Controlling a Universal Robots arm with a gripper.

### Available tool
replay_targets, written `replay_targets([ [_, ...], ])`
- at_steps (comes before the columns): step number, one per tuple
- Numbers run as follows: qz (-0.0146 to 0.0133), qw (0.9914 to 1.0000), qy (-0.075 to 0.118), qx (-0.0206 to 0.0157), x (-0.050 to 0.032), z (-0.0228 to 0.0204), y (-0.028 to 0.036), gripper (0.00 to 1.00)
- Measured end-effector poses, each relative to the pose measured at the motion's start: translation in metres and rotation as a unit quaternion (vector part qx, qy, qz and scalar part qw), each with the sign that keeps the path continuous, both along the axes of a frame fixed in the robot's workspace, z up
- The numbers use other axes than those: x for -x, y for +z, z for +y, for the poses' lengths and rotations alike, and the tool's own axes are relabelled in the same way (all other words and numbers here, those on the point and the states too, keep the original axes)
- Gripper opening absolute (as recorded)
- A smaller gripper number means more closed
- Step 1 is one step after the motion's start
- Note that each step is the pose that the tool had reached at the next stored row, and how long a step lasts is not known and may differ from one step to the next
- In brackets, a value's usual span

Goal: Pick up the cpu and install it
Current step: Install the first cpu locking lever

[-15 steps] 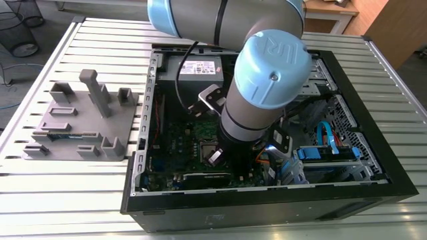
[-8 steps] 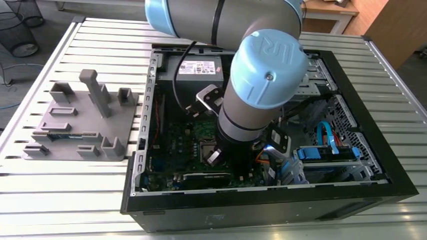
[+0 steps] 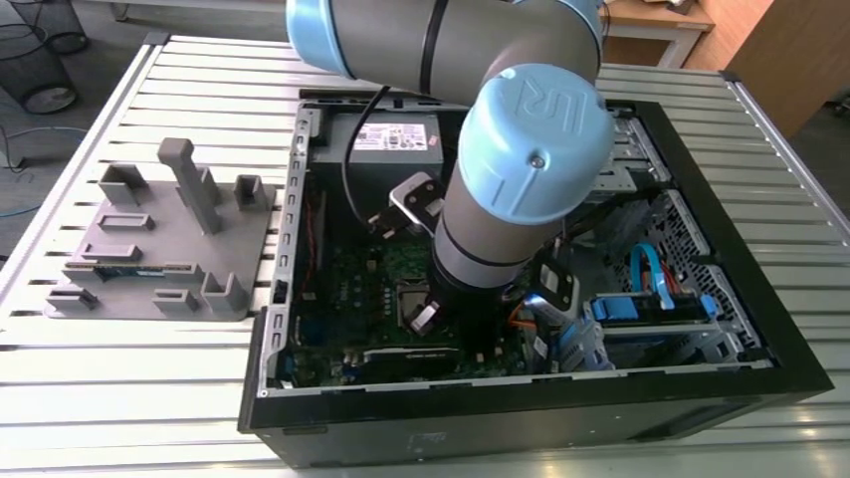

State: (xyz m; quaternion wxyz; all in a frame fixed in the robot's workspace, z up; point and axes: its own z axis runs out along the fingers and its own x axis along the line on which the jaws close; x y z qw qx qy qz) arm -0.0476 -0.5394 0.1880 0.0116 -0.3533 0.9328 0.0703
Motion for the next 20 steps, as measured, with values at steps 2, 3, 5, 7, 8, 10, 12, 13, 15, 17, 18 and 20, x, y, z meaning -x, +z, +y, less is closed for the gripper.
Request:
replay_targets([
  [2,0.0,1.0,0.0,0.0001,-0.0001,-0.001,0.0001,0.11],
  [3,0.0,1.0,0.0,0.0001,-0.0001,-0.0011,0.0001,0.11],
  [5,0.0,1.0,0.0,0.0,-0.0001,-0.001,0.0001,0.11],
  [7,-0.0001,1.0,0.0,-0.0001,-0.0001,-0.0011,0.0,0.11],
  [8,-0.0001,1.0,0.0,-0.0002,-0.0001,-0.0016,-0.0001,0.11],
  [10,0.0,1.0,0.0,-0.0001,-0.0001,-0.003,0.0,0.11],
  [12,-0.0001,1.0,0.0,0.0,-0.0001,-0.0044,0.0,0.11],
  [13,0.0,1.0,0.0,0.0001,0.0,-0.0047,0.0001,0.11],
  [15,-0.0014,1.0,0.0,0.0001,0.0006,-0.0047,-0.0001,0.11],
  [17,-0.0029,1.0,0.0,-0.0003,0.0016,-0.0048,-0.0002,0.11],
  [18,-0.0034,0.99999,0.0,-0.0009,0.0022,-0.0048,-0.0001,0.11],
  [20,-0.0046,0.99999,0.0,-0.0024,0.0031,-0.0052,-0.0003,0.11],
])
